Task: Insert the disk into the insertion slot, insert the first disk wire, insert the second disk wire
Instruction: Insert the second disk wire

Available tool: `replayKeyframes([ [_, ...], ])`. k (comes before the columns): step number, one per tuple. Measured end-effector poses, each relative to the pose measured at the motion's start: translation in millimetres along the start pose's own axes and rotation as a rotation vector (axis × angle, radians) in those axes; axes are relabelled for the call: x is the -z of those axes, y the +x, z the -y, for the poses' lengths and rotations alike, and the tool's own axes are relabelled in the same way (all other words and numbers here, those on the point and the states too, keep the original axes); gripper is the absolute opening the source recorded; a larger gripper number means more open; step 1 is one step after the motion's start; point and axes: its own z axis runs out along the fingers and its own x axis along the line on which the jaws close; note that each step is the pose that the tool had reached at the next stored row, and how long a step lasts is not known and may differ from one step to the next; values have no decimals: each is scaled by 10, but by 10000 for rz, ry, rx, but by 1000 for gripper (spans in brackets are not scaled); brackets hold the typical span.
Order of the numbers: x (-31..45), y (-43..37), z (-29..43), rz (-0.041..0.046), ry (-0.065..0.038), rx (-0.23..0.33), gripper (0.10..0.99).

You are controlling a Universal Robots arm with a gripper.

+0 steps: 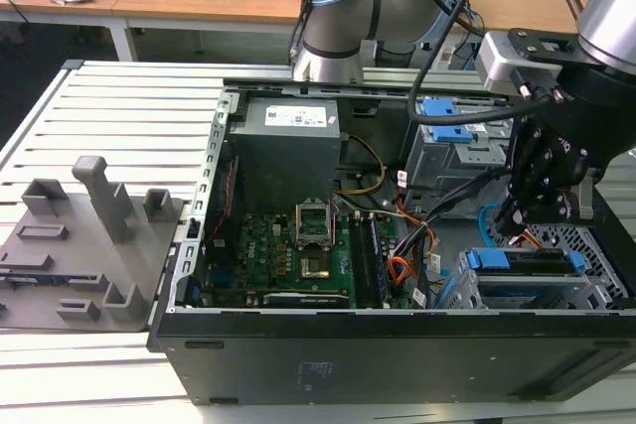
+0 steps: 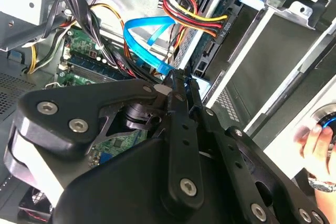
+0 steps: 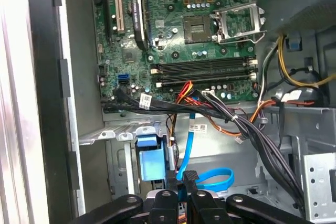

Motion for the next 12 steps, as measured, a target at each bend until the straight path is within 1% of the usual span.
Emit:
replayKeyframes([
  [5, 0, 0, 3, 1, 0, -4, 161],
  [9, -3, -5, 38, 0, -1, -5, 161],
  [12, -5, -12, 81, 0, 0, -5, 161],
])
